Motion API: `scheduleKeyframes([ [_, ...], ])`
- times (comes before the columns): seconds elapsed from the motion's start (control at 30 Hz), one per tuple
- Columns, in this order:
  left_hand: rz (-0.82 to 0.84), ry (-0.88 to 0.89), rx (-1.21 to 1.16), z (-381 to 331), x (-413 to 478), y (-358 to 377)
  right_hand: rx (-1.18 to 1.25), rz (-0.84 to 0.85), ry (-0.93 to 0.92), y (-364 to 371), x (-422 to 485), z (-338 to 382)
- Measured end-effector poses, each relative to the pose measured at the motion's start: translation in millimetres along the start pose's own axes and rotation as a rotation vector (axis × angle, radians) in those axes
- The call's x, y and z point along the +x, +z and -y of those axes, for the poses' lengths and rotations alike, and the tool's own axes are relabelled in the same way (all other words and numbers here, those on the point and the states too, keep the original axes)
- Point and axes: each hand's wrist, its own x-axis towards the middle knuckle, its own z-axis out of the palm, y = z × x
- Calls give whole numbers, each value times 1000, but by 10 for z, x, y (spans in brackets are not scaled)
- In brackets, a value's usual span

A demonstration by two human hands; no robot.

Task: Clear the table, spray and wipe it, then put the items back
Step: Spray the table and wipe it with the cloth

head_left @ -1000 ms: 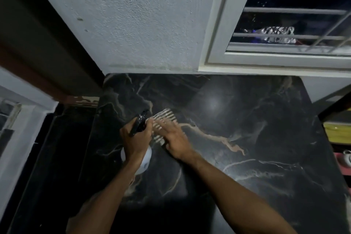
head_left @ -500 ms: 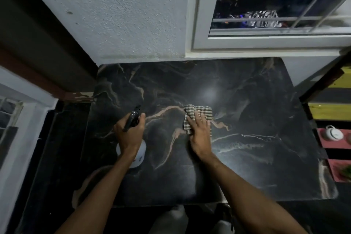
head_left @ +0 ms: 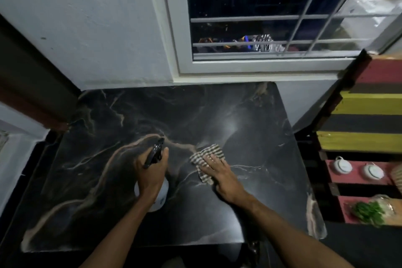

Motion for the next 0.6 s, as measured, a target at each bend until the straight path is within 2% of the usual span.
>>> scheduleKeyframes([
  [0.03,-14,-8,0,-73,-66,115,6,-45,28,-148,18,-212],
  [0.1,-14,-46,2,-163,-174,329,34,-180,259,-420,124,-623],
  [0.13,-21,-55,3,-207,-204,428,22,-202,384,-505,216,-718],
  [0.17,-33,-59,6,-253,-221,508,5,-196,430,-507,336,-712],
  [0.2,-44,-66,9,-299,-217,591,9,-171,370,-446,481,-654],
  [0.3,-80,-70,14,-445,-139,782,40,27,-78,-241,804,-395],
  [0.33,-93,-68,18,-454,-86,841,25,47,-164,-281,915,-462],
  [0.4,-84,-92,28,-427,68,931,-5,-26,-88,-475,1163,-731],
  [0.5,-73,-83,-3,-420,327,1047,-51,-167,270,-735,1375,-1118],
  [0.53,-78,-76,-36,-434,419,1091,-51,-188,303,-736,1407,-1108],
  [0.6,-75,-58,-56,-463,610,1183,-33,-152,147,-602,1448,-950],
])
